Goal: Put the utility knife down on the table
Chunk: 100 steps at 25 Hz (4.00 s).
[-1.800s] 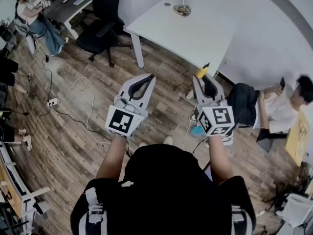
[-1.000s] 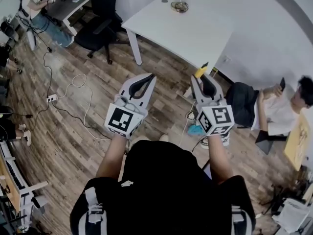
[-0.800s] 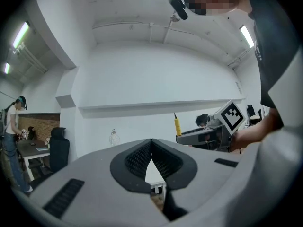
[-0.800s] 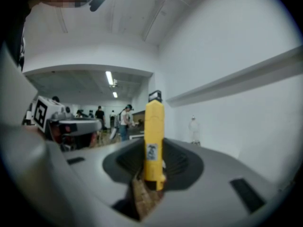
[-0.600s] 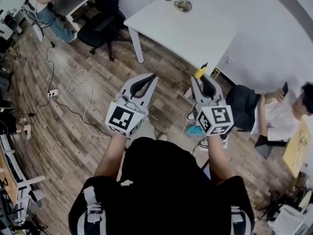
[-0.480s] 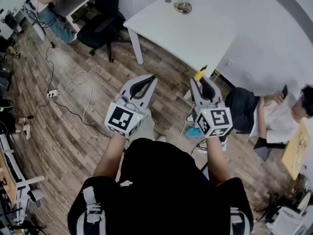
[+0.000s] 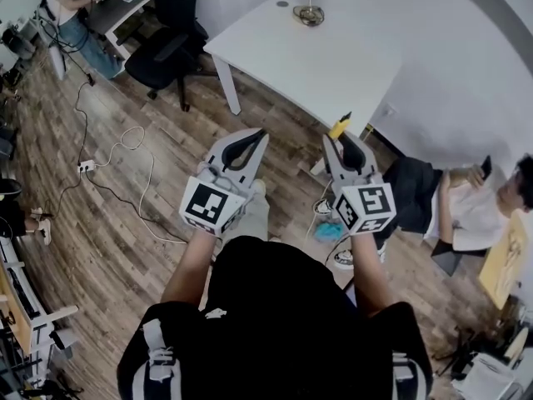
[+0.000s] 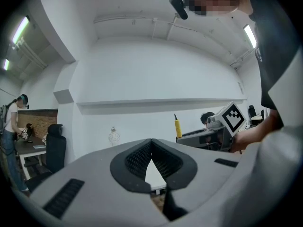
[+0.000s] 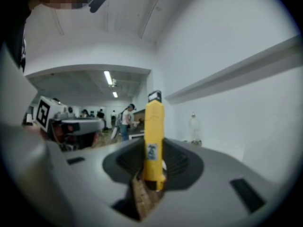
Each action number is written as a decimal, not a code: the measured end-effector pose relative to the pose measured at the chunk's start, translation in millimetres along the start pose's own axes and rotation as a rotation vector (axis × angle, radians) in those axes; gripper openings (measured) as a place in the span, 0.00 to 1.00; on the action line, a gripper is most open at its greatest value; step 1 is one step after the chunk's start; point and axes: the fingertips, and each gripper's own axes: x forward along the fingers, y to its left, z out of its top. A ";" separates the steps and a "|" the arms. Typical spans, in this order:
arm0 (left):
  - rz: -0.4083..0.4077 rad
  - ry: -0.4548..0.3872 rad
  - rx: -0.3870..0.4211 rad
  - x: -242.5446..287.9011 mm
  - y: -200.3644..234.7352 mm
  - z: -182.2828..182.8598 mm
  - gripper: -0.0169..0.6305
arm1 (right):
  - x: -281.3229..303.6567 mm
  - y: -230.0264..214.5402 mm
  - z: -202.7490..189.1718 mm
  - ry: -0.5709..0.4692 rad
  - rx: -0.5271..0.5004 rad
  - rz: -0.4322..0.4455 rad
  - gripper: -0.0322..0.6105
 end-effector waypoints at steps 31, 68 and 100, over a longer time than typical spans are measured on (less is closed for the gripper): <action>-0.074 -0.025 -0.021 130.2 189.7 0.0 0.06 | 202.3 -59.2 35.5 0.023 -0.020 -0.064 0.26; -0.110 0.064 -0.116 235.1 254.1 -57.7 0.06 | 303.4 -128.2 8.1 0.146 -0.004 -0.059 0.26; -0.001 0.282 -0.168 290.0 251.0 -148.8 0.06 | 362.2 -171.7 -124.9 0.570 -0.092 0.252 0.26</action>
